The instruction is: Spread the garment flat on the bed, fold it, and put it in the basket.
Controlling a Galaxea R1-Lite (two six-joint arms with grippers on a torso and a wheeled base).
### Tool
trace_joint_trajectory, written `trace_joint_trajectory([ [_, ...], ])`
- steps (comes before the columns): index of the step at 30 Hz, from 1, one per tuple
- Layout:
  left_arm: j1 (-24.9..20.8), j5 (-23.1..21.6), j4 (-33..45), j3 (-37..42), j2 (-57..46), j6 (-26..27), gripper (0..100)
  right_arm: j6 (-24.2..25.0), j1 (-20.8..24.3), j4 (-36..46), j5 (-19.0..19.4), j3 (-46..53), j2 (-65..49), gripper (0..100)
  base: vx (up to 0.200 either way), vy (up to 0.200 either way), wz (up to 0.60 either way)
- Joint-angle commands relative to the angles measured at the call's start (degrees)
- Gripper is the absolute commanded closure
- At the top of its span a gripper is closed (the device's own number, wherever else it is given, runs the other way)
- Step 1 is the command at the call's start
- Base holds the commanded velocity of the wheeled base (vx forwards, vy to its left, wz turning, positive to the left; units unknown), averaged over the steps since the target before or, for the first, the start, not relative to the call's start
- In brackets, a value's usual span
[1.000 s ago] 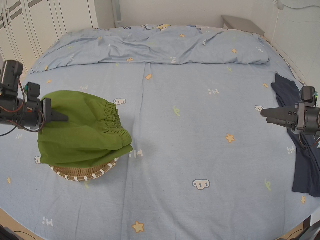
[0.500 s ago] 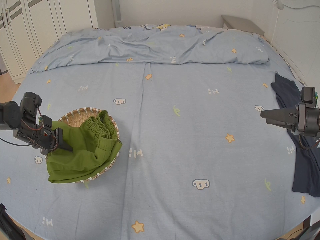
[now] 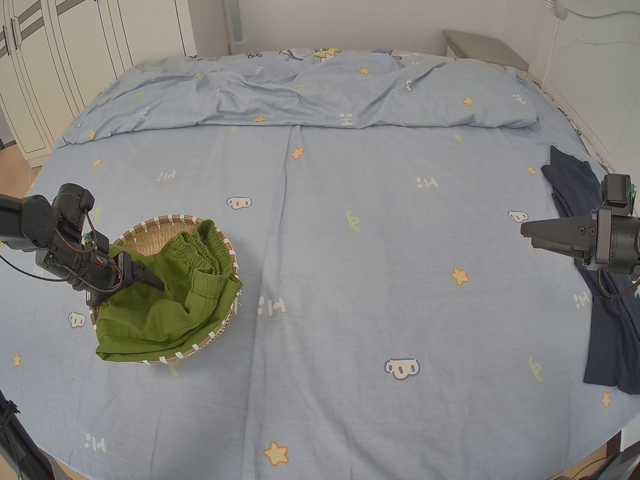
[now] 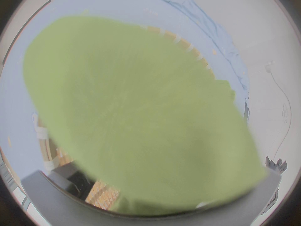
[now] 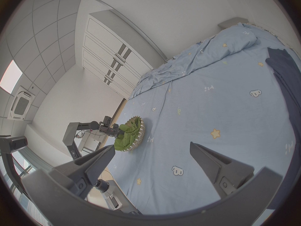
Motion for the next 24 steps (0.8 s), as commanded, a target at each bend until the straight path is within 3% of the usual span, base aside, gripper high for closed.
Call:
trace_joint_trajectory([
  [1,-0.16,0.25,3.04,0.02,-8.79,-0.85,0,0.01,0.05,-0.02,0.03,-0.05,-0.01,0,0.0,0.0,0.0],
  [9,-3.15,6.58,13.32,-2.27,-21.35,-0.59,0,-0.08,0.05,-0.11,-0.06,0.13,-0.18,0,0.0,0.0,0.0],
  [13,-4.91,10.44,13.67,-0.95,-27.07,-0.76,0,-0.25,-0.04,0.07,-0.41,1.54,-3.17,0,0.0,0.0,0.0],
  [14,-5.52,14.05,12.88,0.63,-30.58,-0.76,0,-0.78,-0.75,-0.37,-0.76,4.0,-5.19,0,0.0,0.0,0.0],
  [16,-6.14,15.8,12.53,1.25,-32.52,-0.85,0,-1.13,-0.83,-0.46,-0.94,5.49,-6.16,0,0.0,0.0,0.0],
  [20,-7.98,18.97,10.07,7.49,-41.74,-2.17,0,-7.37,-0.92,-0.55,-3.49,14.19,-13.63,0,0.0,0.0,0.0],
  [24,-7.63,21.96,4.27,18.56,-56.16,-2.78,0,-12.56,-1.62,-0.9,-7.88,25.88,-25.85,0,0.0,0.0,0.0],
])
